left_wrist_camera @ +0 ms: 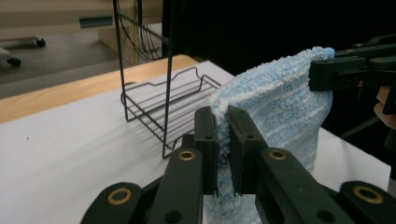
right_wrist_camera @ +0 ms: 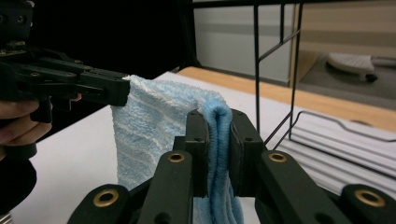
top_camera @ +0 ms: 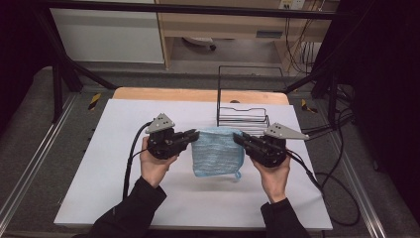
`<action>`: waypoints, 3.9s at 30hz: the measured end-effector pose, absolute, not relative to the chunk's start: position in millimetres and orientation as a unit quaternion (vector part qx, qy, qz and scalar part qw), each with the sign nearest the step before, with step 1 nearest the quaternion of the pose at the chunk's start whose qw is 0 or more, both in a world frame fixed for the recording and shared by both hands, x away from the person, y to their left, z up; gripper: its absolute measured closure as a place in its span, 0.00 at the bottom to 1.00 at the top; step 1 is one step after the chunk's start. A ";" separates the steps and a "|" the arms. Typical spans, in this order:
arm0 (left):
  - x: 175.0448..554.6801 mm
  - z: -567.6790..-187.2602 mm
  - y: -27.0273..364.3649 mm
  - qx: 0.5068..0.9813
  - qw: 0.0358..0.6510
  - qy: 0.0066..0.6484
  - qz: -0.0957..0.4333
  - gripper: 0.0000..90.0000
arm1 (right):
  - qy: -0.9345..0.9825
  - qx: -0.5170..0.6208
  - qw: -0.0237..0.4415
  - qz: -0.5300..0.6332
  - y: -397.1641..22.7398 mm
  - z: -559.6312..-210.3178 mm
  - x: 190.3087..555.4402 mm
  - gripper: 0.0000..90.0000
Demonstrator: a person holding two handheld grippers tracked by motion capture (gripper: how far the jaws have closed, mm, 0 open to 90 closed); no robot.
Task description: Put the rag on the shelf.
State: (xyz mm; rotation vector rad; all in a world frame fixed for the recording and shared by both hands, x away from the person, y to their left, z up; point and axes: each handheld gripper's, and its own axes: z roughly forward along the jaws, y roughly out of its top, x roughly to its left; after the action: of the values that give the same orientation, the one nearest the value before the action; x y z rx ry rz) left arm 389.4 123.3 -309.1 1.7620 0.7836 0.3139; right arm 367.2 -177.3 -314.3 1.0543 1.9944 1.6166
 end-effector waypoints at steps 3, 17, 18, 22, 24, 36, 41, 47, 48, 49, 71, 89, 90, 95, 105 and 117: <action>391.2 -302.2 119.3 0.740 0.570 0.330 0.137 0.92 | 0.698 0.373 0.193 0.580 -180.7 -307.8 367.1 0.89; 400.8 -281.5 105.2 0.710 0.608 0.319 0.153 0.92 | 0.665 0.366 0.244 0.603 -191.1 -283.0 365.3 0.89; 401.4 -280.3 104.6 0.707 0.612 0.319 0.153 0.92 | 0.664 0.365 0.247 0.604 -191.6 -281.5 365.2 0.89; 403.8 -273.8 101.2 0.700 0.621 0.317 0.157 0.92 | 0.657 0.364 0.258 0.608 -192.9 -275.2 365.1 0.89; 404.9 -269.6 99.6 0.697 0.624 0.314 0.162 0.92 | 0.654 0.362 0.263 0.610 -193.9 -271.4 365.1 0.89; 417.9 -242.5 85.3 0.662 0.663 0.305 0.170 0.92 | 0.626 0.356 0.307 0.622 -200.5 -235.7 369.6 0.89; 424.1 -229.5 79.1 0.652 0.676 0.296 0.175 0.92 | 0.618 0.350 0.331 0.622 -203.2 -219.4 371.3 0.90; 430.5 -212.1 71.7 0.641 0.687 0.290 0.181 0.92 | 0.606 0.349 0.350 0.623 -206.7 -201.2 375.0 0.90; 431.4 -209.4 70.5 0.640 0.688 0.289 0.182 0.92 | 0.605 0.348 0.352 0.624 -207.4 -198.9 375.5 0.90; 432.3 -206.9 69.4 0.639 0.689 0.288 0.183 0.92 | 0.603 0.348 0.355 0.624 -208.2 -196.6 375.9 0.90; 455.9 -149.3 52.9 0.615 0.710 0.275 0.206 0.92 | 0.569 0.331 0.387 0.646 -221.1 -142.1 404.6 0.90; 491.4 -138.9 46.4 0.608 0.706 0.281 0.230 0.92 | 0.570 0.339 0.384 0.642 -225.6 -130.4 454.2 0.90; 494.4 -140.4 45.6 0.610 0.704 0.283 0.229 0.92 | 0.572 0.341 0.383 0.640 -226.5 -132.2 457.8 0.90; 506.8 -151.9 40.7 0.619 0.693 0.290 0.227 0.92 | 0.578 0.352 0.375 0.633 -230.9 -145.0 472.9 0.90; 525.9 -178.4 34.5 0.647 0.662 0.301 0.229 0.92 | 0.598 0.369 0.358 0.616 -238.0 -171.2 491.9 0.90; 518.0 -211.3 32.4 0.686 0.643 0.275 0.202 0.92 | 0.612 0.375 0.340 0.607 -250.1 -208.5 483.3 0.89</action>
State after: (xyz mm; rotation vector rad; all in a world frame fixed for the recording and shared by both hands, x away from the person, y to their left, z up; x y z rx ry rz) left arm 518.0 32.4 -211.3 1.5626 0.6255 0.4595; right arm 483.3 -250.1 -208.5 0.9765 1.5939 1.5792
